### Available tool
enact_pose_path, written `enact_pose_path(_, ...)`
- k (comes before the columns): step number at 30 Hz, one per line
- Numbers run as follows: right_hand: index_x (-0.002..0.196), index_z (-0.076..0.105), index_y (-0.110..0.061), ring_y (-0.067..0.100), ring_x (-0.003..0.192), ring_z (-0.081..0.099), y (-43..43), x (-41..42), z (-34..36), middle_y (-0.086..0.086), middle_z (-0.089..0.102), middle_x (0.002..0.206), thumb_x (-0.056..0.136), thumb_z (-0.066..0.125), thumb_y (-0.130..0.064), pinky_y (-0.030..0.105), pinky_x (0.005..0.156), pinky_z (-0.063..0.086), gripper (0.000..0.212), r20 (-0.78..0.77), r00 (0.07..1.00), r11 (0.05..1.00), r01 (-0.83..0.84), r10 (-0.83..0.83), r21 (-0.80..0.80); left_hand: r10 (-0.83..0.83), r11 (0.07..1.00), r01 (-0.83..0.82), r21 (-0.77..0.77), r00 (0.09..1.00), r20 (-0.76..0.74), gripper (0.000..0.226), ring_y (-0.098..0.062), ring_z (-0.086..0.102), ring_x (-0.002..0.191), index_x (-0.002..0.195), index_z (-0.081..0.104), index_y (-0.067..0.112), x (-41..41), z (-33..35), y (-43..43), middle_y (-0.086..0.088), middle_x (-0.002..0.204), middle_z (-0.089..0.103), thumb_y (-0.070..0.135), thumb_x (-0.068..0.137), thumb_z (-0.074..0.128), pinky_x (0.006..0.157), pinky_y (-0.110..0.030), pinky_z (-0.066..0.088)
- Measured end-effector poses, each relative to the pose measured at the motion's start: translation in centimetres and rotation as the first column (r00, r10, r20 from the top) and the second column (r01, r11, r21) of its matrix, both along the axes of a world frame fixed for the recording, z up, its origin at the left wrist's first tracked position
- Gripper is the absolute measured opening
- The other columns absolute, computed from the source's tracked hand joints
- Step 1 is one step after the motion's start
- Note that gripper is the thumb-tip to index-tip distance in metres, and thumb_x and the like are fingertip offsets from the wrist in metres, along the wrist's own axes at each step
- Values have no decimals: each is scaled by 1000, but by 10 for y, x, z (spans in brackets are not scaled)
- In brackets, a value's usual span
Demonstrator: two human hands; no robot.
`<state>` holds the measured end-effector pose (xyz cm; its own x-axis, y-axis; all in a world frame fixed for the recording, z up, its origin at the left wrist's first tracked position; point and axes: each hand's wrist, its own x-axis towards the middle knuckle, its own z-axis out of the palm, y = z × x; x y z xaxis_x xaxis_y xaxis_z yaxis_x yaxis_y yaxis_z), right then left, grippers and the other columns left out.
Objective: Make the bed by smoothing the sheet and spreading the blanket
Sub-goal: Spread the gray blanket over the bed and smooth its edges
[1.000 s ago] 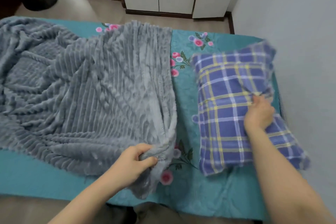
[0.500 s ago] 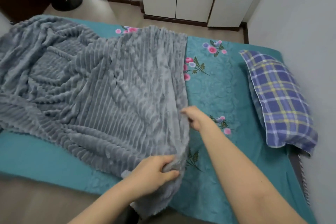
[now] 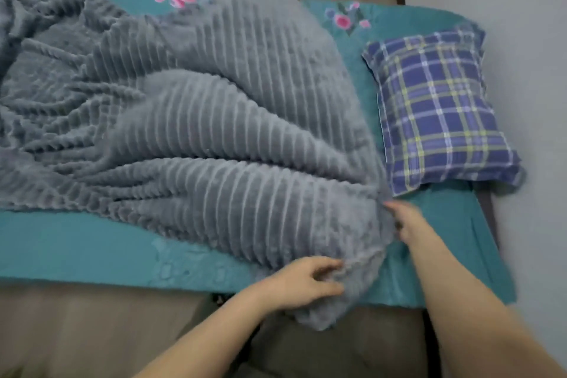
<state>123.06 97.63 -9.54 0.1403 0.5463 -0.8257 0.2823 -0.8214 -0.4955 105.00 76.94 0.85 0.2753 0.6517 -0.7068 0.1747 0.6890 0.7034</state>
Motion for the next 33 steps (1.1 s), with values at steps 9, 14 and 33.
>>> enact_pose_path(9, 140, 41, -8, 20, 101, 55, -134, 15, -77, 11, 53, 136, 87, 69, -25, 23, 72, 38, 62, 145, 942, 935, -265, 304, -237, 655, 603, -759, -246, 647, -392, 28, -25, 58, 89, 122, 57, -3, -100, -126, -94, -17, 105, 60, 3, 96, 49, 65, -26, 41)
enact_pose_path(14, 136, 45, 0, 27, 114, 57, -159, -5, -119, 18, 53, 136, 83, 74, -30, 35, 96, 49, 67, 257, 925, 958, -251, 279, -139, 656, 422, -859, -289, 510, -557, 19, -26, 54, 95, 110, 58, 7, -156, -189, -160, -13, 106, 57, 7, 92, 54, 78, -36, 44)
enact_pose_path(33, 89, 48, -44, 27, 92, 60, -215, 125, -121, 1, 57, 94, 82, 60, -61, 56, 80, 51, 22, 770, 566, 730, -653, 295, 201, 917, -132, -977, -171, -55, -395, 56, -17, 67, 103, 131, 56, 20, -139, -223, -209, 4, 120, 66, 21, 77, 70, 87, -41, 53)
